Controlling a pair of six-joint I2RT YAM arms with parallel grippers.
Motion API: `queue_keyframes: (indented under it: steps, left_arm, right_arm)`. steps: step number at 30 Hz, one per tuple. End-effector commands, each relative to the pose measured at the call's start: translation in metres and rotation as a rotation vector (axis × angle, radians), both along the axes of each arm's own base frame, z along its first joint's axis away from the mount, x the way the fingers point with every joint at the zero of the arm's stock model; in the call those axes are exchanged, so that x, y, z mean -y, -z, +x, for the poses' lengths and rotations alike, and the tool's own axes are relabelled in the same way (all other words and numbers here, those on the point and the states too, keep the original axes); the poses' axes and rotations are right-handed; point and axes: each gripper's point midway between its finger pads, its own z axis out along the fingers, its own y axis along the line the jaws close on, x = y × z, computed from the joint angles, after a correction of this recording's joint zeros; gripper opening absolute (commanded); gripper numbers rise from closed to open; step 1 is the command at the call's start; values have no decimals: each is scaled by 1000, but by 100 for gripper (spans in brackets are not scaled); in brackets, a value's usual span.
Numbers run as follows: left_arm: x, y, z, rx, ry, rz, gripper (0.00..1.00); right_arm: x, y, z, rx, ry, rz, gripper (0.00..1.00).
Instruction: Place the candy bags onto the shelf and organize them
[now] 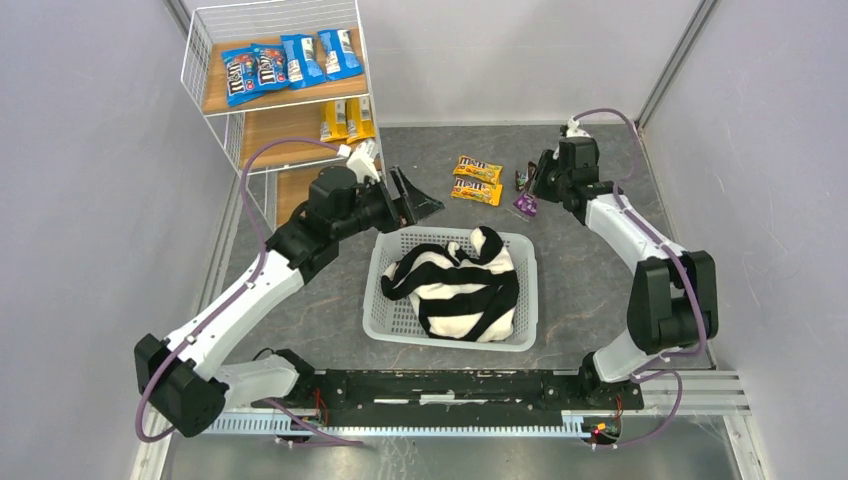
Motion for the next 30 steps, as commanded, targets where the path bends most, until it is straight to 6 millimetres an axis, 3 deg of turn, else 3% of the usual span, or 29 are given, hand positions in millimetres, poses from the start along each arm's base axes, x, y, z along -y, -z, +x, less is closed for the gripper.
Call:
queue_keyframes:
  steps: [1,7,14,21,27,30]
  left_arm:
    - [19,-40,7,98,18,-49,88]
    - [41,-44,12,183,-11,-65,86]
    - [45,-33,22,357,-133,-137,87]
    - [41,-37,23,544,-168,-191,86]
    - [43,-31,36,588,-202,-153,78]
    - [44,-30,40,607,-213,-148,70]
  right_arm:
    - [-33,-91,16,228,-63,208,34]
    - [-77,-140,-1,321,-136,429,34]
    - [-132,-168,-34,307,-183,759,35]
    - [-169,-176,-50,234,-229,904,35]
    - [-184,-175,-59,207,-213,944,35]
    - [-187,-175,-61,200,-206,955,35]
